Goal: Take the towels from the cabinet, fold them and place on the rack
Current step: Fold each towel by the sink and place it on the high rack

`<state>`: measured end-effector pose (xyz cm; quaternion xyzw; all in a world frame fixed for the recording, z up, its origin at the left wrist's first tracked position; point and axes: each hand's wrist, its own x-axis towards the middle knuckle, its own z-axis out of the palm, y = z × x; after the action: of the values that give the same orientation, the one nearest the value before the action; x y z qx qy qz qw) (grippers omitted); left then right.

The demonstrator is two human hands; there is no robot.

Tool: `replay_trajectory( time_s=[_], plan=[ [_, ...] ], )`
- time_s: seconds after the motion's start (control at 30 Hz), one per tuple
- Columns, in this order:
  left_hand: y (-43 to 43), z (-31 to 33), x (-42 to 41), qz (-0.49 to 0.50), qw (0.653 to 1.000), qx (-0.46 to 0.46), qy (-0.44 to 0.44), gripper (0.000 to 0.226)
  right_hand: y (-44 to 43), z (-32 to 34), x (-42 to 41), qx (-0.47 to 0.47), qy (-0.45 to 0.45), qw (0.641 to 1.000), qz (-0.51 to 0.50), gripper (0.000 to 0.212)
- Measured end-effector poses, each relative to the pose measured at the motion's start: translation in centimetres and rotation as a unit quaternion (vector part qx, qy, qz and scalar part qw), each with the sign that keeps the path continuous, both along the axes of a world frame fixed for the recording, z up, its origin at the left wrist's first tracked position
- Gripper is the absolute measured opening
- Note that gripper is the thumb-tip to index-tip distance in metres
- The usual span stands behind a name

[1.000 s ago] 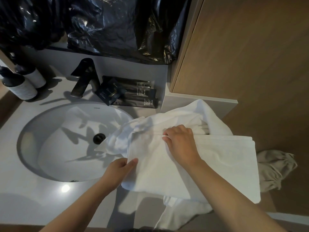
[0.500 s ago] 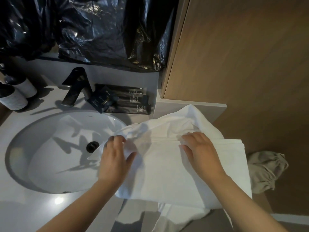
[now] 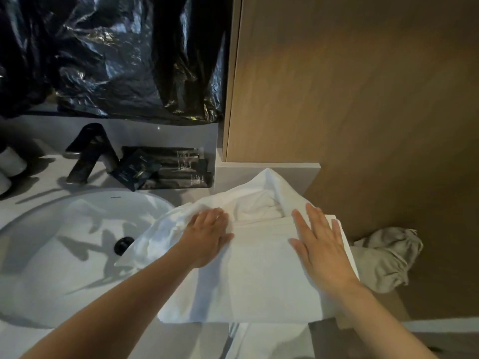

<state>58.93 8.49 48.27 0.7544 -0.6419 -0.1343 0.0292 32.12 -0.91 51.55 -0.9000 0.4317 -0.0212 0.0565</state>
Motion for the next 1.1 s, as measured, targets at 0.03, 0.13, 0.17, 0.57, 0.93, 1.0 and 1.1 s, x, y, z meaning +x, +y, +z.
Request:
replay_trajectory(
  time_s=[0.03, 0.13, 0.17, 0.57, 0.93, 1.0, 1.1],
  plan=[
    [0.0, -0.3, 0.2, 0.005, 1.0, -0.012, 0.015, 0.055, -0.2, -0.1, 0.1, 0.004, 0.005, 1.0, -0.002, 0.061],
    [0.0, -0.6, 0.4, 0.017, 0.998, -0.042, 0.051, 0.051, -0.3, 0.4, 0.4, 0.001, -0.006, 1.0, 0.006, 0.058],
    [0.0, -0.6, 0.4, 0.016, 0.997, -0.047, 0.059, 0.051, -0.3, 0.9, 0.5, -0.012, -0.036, 0.999, 0.015, 0.05],
    [-0.5, 2.7, -2.2, -0.05, 0.974, -0.168, 0.141, 0.04, -1.6, 3.3, -3.3, -0.019, -0.085, 0.996, -0.02, 0.035],
    [-3.7, 4.8, -6.6, -0.042, 0.965, -0.164, 0.199, 0.03, -3.7, 6.3, -3.5, 0.061, -0.193, 0.979, 0.012, 0.031],
    [-3.8, 4.9, -6.6, -0.028, 0.962, -0.166, 0.216, 0.031, -4.3, 6.4, -3.2, 0.074, -0.22, 0.973, 0.002, 0.025],
    [-3.8, 5.0, -6.4, -0.029, 0.96, -0.158, 0.23, 0.022, -5.1, 5.0, -2.6, 0.101, -0.184, 0.976, -0.063, 0.011]
  ],
)
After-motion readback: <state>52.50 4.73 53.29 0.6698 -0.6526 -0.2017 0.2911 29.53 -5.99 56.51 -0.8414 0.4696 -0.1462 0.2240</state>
